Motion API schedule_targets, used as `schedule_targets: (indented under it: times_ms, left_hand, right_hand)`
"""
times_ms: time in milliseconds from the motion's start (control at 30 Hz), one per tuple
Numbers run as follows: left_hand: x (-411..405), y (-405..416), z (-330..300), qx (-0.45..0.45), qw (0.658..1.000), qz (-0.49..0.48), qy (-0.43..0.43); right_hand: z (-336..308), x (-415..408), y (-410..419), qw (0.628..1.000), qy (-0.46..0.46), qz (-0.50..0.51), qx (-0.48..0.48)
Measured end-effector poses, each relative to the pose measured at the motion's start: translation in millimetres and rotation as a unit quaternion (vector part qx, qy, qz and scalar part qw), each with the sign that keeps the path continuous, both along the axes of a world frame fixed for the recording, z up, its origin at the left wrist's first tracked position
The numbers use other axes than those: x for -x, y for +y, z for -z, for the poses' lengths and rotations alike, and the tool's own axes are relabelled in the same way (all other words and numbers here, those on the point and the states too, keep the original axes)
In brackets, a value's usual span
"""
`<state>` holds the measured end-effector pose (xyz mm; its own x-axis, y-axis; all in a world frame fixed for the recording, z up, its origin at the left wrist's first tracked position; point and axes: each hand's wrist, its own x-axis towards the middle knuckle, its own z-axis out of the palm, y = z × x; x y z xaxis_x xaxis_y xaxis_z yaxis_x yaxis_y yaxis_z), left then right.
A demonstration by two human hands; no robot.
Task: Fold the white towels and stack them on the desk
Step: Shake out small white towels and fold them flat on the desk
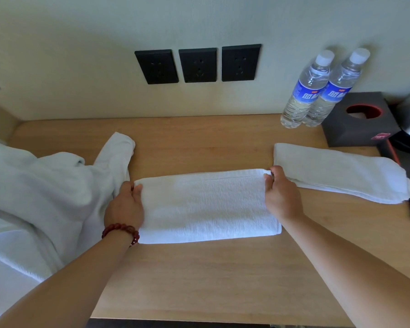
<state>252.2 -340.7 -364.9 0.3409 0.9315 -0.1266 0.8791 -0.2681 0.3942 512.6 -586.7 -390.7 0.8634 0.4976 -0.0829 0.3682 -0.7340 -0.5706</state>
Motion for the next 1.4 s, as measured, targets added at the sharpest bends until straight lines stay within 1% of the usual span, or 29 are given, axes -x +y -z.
schedule_targets:
  times_ms: [200, 567, 1100, 1400]
  left_hand:
    - [-8, 5, 0, -0.014, 0.999, 0.015, 0.037]
    - [-14, 6, 4, -0.020, 0.999, 0.011, 0.023]
    - [-18, 8, 6, -0.015, 0.998, 0.014, 0.051]
    - [-19, 8, 8, -0.021, 0.999, 0.009, 0.042]
  right_hand:
    - [8, -7, 8, 1.000, -0.006, -0.001, 0.019]
    - [14, 2, 11, 0.999, -0.016, 0.014, 0.039]
    - [15, 0, 13, 0.998, -0.013, 0.007, 0.054]
    - [15, -1, 12, 0.999, -0.014, 0.008, 0.048]
